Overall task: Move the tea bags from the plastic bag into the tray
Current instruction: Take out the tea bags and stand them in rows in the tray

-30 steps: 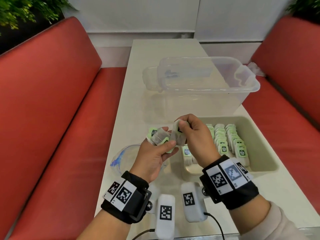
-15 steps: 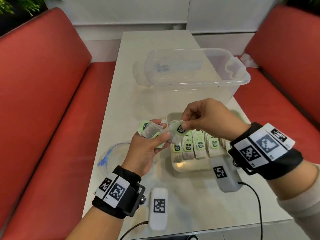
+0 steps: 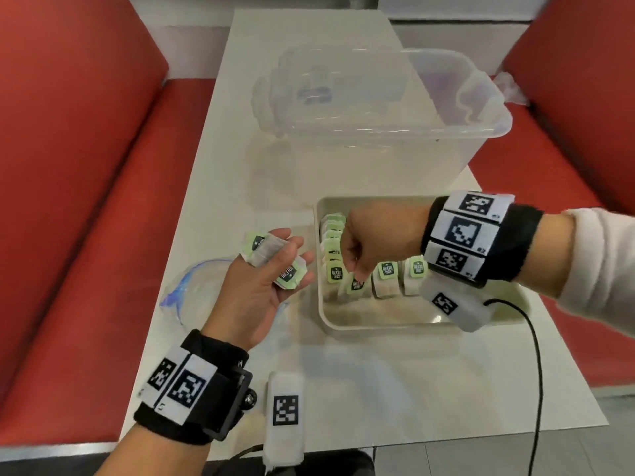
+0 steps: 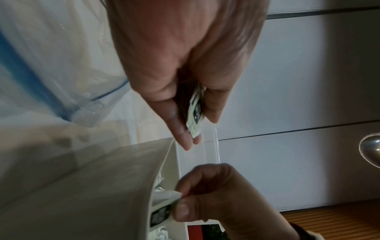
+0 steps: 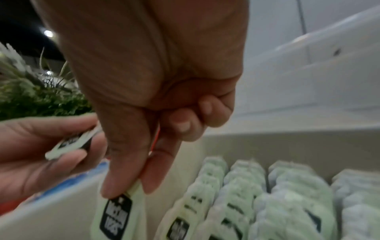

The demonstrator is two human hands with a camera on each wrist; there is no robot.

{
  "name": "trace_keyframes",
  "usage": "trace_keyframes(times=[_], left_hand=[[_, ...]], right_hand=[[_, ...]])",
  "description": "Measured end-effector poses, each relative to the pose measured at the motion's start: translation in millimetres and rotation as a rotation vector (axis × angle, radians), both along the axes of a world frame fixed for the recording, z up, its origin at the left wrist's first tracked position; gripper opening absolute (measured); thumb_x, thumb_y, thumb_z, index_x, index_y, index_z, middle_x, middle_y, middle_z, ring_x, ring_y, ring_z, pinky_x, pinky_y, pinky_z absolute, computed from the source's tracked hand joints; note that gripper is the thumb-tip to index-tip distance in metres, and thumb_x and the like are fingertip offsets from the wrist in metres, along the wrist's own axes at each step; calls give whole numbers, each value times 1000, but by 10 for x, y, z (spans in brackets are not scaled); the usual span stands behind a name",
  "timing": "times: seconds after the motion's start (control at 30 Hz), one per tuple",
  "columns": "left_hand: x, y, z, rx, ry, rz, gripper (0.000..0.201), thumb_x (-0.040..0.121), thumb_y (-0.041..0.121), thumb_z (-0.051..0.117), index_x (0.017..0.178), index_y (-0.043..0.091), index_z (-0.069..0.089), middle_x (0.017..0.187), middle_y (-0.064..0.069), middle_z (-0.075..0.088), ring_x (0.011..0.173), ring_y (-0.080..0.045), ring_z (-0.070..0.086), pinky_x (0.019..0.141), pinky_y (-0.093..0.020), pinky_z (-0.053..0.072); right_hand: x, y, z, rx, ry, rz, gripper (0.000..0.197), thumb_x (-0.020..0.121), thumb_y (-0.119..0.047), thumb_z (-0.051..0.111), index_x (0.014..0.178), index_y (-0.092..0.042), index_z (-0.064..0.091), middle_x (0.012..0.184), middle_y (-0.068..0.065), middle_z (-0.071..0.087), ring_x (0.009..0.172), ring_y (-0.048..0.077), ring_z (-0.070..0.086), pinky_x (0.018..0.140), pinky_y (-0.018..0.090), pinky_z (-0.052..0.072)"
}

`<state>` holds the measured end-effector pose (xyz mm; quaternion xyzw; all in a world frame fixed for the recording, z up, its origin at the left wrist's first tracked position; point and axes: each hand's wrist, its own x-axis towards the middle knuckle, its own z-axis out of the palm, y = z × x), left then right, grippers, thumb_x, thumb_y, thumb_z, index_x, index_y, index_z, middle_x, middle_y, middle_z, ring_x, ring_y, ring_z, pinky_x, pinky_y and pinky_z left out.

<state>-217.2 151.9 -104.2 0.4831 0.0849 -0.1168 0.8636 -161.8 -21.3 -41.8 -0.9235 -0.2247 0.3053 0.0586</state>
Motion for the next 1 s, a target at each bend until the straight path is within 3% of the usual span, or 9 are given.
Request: trace_keyframes(times=[0.1,0.2,0.27,0.4,0.57,0.7,0.77,0.87,1.0], left_hand=[[-26,-16,-20,-2,14,8,30,65,18,64,95,16,59,85,1,68,81,-16,71,65,-29,59],[-52,-30,-43,-1,28,11,24,72,14,61,96,15,58,82,4,71,79,-16,72,66,-29,59],[-71,-37,-56,1,40,13,20,78,11,59,98,15,58,82,4,72,79,-16,72,66,-29,59],[-102,-47,-72,-3,46,2,25,73,14,61,99,15,58,82,4,73,80,-17,72,66,-28,59],[-114,-56,-83,-7,68,-13,28,73,13,60,100,14,57,82,3,73,80,-18,72,64,-29,59],[-98,-29,-81,-20,92,-9,20,81,10,56,101,13,58,89,-1,71,80,-19,72,64,-30,59],[-89,-16,-69,-37,95,-15,25,77,12,56,102,12,58,93,-5,69,80,-19,72,64,-29,59],[-79,-10,-67,-63,110,-25,26,78,11,54,104,10,57,98,-10,66,80,-21,72,64,-30,59],[-79,-8,-83,-94,149,-19,21,92,6,42,105,9,58,100,-12,65,82,-23,72,66,-32,59]], right_hand=[[90,114,-215,-52,69,80,12,75,-26,76,85,-21,70,70,-13,60,61,1,50,59,14,39],[178,176,-397,-104,98,125,16,75,-26,76,89,-20,71,67,-16,57,61,0,50,58,11,37],[248,198,-466,-109,100,124,17,75,-24,76,91,-18,71,65,-17,56,60,-1,49,57,11,37],[348,212,-529,-107,77,95,19,75,-23,77,92,-18,72,67,-16,57,60,-1,49,55,13,37],[378,200,-573,-94,33,82,21,75,-30,75,91,-16,70,82,-7,65,64,4,51,53,15,36],[359,104,-442,-54,-23,99,15,77,-26,74,86,-17,68,68,-12,57,61,4,50,53,17,36],[309,59,-411,-48,113,146,8,78,-21,73,86,-22,71,66,-13,58,63,6,53,57,17,44],[207,42,-496,-82,400,217,25,82,-11,67,105,-21,71,83,-2,69,66,12,57,48,14,46],[180,113,-677,-109,552,281,44,87,1,57,128,-14,57,118,5,65,51,-10,57,49,13,47]])
